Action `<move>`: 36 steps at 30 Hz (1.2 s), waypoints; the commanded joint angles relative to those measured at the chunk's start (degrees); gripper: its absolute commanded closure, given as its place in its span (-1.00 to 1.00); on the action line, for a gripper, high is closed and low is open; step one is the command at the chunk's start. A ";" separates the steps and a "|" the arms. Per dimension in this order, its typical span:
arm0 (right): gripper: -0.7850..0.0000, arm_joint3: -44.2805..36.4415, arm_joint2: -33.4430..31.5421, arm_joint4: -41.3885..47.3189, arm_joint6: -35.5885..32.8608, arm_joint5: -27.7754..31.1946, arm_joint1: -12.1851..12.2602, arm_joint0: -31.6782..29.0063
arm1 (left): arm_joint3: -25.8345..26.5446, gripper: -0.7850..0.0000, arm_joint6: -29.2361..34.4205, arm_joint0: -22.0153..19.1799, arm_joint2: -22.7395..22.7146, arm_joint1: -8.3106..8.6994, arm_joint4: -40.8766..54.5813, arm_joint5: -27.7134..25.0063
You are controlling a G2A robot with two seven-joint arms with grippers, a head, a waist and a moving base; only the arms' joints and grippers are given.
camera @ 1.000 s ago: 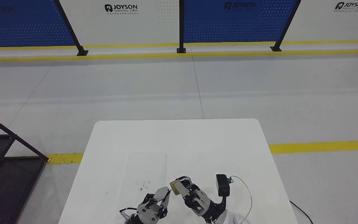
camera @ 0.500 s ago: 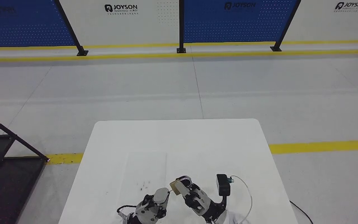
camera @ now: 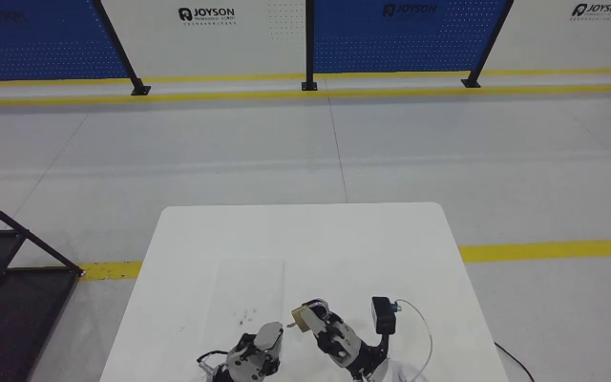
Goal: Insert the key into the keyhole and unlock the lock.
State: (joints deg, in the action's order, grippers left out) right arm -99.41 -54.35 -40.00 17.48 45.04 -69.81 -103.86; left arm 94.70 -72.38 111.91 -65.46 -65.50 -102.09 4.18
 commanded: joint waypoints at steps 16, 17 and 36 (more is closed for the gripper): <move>1.00 0.09 0.21 0.11 0.07 -0.43 0.09 0.12 | -2.70 0.15 2.60 -0.22 0.92 0.58 5.32 -9.71; 1.00 0.10 0.23 0.08 0.04 -0.43 0.09 0.15 | -2.87 0.23 2.93 -0.48 1.16 0.55 5.44 -9.91; 1.00 -0.01 0.60 -0.86 0.08 -0.57 0.23 0.11 | -4.42 0.65 5.47 -2.75 3.94 0.40 6.28 -9.80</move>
State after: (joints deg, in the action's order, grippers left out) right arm -99.41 -53.77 -40.84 17.55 44.48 -69.59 -103.74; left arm 90.31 -66.91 109.23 -61.57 -65.11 -95.84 -5.65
